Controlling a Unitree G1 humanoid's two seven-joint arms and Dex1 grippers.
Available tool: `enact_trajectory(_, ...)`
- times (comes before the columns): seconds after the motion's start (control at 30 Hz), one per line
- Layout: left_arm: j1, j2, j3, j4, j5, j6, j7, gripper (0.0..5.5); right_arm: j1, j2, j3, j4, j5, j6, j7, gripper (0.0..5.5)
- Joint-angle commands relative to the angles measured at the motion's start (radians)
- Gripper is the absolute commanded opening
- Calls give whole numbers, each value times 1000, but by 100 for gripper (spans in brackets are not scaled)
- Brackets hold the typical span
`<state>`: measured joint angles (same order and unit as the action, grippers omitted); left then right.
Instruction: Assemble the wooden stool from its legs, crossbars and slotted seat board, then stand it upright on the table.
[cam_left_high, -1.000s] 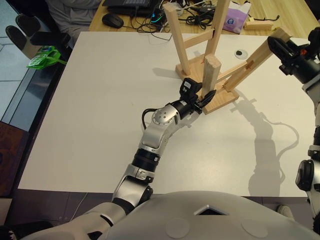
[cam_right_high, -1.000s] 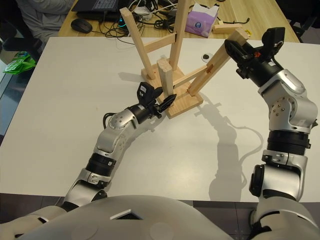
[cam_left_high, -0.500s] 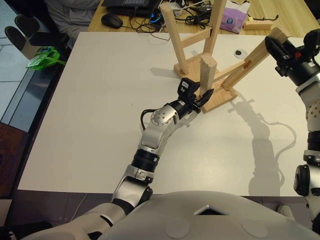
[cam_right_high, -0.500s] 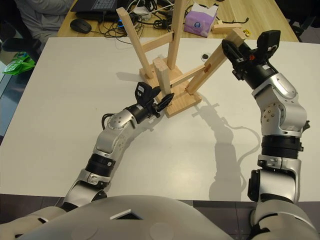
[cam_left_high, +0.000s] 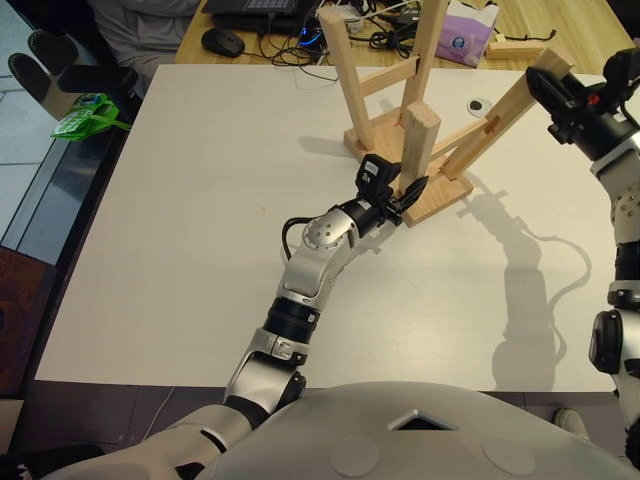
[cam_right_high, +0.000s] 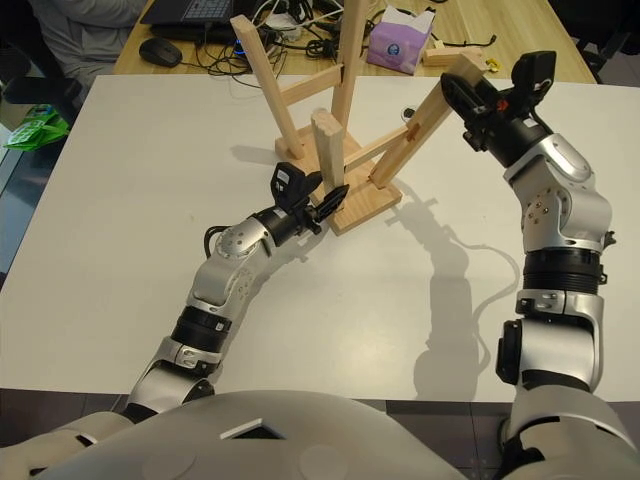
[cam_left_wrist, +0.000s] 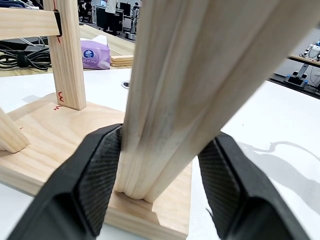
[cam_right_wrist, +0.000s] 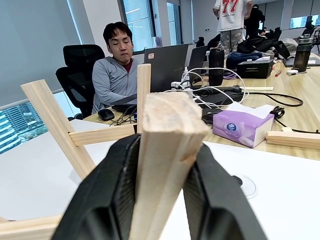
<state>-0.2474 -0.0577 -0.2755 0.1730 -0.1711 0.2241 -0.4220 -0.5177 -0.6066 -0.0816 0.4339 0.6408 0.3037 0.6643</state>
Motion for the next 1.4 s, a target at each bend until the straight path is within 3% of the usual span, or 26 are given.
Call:
enact_trajectory(0.03, 13, -59, -27, -8, -42, 28, -33, 235, 143, 48, 181, 211, -211, 71, 48, 112)
enact_trajectory(0.27, 20, -57, -31, -10, -44, 29, -37, 233, 119, 26, 177, 307, -238, -32, 83, 112)
enact_trajectory(0.97, 67, 6, -37, -54, -37, -24, -80, 231, 99, 36, 213, 298, -248, -56, 56, 112)
enact_trajectory(1.23, 33, -31, -92, -41, -11, -97, -95, 231, 51, 130, 332, 274, -291, -4, 53, 112)
enact_trajectory(1.4, 44, 7, -56, -43, -6, -99, -84, 229, 85, 89, 332, 226, -273, -6, 51, 112)
